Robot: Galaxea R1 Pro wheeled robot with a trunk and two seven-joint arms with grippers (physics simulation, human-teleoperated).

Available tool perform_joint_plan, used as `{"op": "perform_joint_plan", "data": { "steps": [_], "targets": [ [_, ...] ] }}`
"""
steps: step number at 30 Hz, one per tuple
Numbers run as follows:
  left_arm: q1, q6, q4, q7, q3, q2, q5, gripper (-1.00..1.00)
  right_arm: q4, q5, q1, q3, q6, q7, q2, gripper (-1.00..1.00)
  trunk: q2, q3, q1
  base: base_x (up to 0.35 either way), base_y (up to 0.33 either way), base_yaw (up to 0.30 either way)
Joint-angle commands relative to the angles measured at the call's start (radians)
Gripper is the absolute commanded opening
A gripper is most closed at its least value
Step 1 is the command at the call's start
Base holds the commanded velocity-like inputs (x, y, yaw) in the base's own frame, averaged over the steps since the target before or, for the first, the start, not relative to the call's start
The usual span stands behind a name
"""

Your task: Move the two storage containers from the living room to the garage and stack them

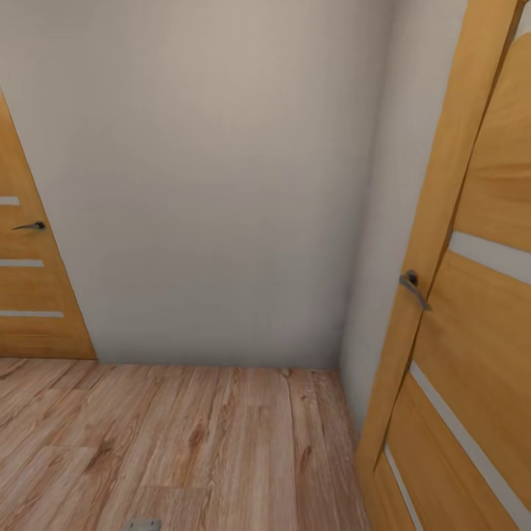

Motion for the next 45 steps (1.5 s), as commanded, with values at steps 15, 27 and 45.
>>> {"op": "perform_joint_plan", "data": {
  "steps": [15,27,45],
  "targets": [
    [-0.001,-0.006,0.004,0.0,-0.008,0.001,0.008,1.0,-0.001,0.008,-0.001,0.0,-0.001,0.001,0.0,1.0,0.0,-0.001,0.001,0.34,0.0,0.0],
    [-0.002,-0.006,0.004,0.0,-0.008,0.001,0.009,1.0,-0.001,0.009,-0.001,0.0,-0.001,0.001,0.0,1.0,0.0,-0.001,0.001,0.34,0.0,0.0],
    [-0.001,-0.006,0.004,0.001,-0.008,0.0,0.009,1.0,0.0,0.009,-0.001,0.0,-0.001,0.001,0.001,1.0,0.0,-0.001,0.001,0.26,0.0,0.223]
  ]
}}
